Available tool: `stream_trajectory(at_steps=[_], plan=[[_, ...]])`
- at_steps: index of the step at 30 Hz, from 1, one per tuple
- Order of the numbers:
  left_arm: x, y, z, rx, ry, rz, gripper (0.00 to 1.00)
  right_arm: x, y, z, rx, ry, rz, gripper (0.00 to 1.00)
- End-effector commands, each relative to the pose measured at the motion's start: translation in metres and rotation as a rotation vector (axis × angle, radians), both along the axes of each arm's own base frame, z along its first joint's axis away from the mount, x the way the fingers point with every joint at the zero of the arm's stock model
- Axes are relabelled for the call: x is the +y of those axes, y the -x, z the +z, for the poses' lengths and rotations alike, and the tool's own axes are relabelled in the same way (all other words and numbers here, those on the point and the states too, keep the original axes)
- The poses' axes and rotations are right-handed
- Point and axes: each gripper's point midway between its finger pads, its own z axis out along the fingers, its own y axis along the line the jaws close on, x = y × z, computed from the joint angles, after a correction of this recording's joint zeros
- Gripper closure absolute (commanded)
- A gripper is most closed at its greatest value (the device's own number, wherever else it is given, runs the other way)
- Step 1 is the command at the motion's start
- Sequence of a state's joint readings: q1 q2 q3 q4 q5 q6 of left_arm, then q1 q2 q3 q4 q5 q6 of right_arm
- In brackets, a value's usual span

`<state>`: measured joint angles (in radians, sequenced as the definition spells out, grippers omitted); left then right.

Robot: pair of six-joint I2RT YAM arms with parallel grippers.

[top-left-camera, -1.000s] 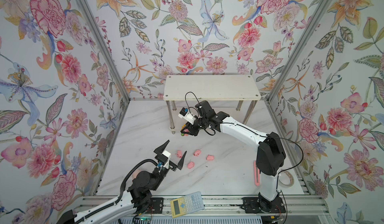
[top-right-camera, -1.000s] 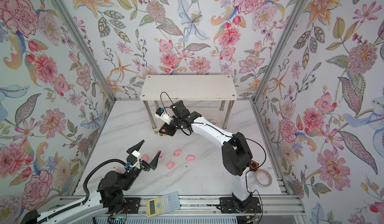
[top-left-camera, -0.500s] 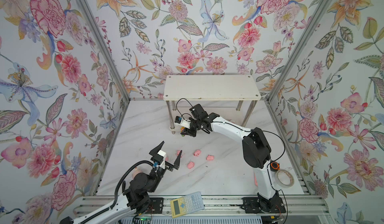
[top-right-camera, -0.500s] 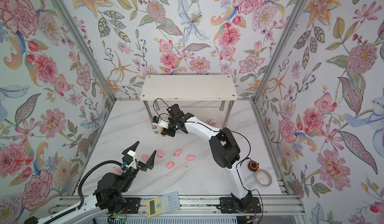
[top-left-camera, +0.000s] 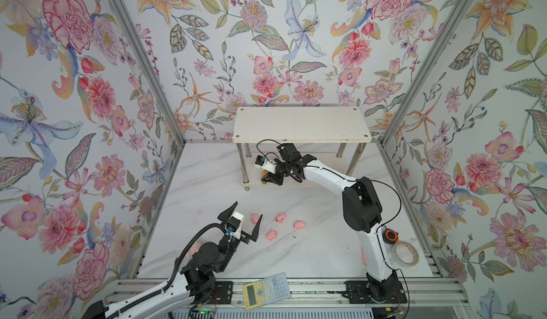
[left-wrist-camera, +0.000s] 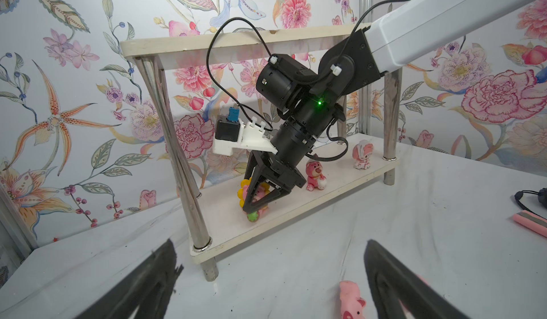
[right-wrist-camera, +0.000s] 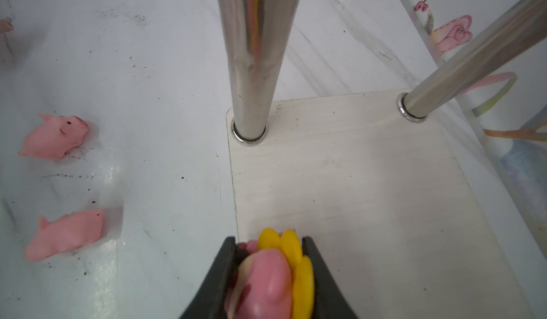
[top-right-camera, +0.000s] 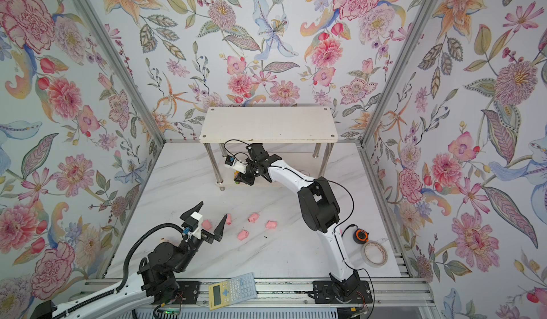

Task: Place and organize the plastic toys onto the shelf

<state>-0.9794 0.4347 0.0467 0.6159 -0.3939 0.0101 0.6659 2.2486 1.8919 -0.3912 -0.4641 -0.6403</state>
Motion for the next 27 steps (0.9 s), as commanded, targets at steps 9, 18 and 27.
stream_trajectory(at_steps=[9,18,27], plan=[[0.009,-0.004,0.019,-0.029,0.069,0.033,0.01,0.003,-0.008,-0.012,0.022,-0.012,0.010,0.86],[0.009,-0.005,0.017,-0.020,0.073,0.031,0.00,-0.014,-0.028,-0.015,0.046,-0.019,-0.051,0.58],[0.009,-0.005,0.016,-0.015,0.078,0.029,0.01,-0.013,-0.025,-0.015,0.075,-0.038,-0.045,0.47]])
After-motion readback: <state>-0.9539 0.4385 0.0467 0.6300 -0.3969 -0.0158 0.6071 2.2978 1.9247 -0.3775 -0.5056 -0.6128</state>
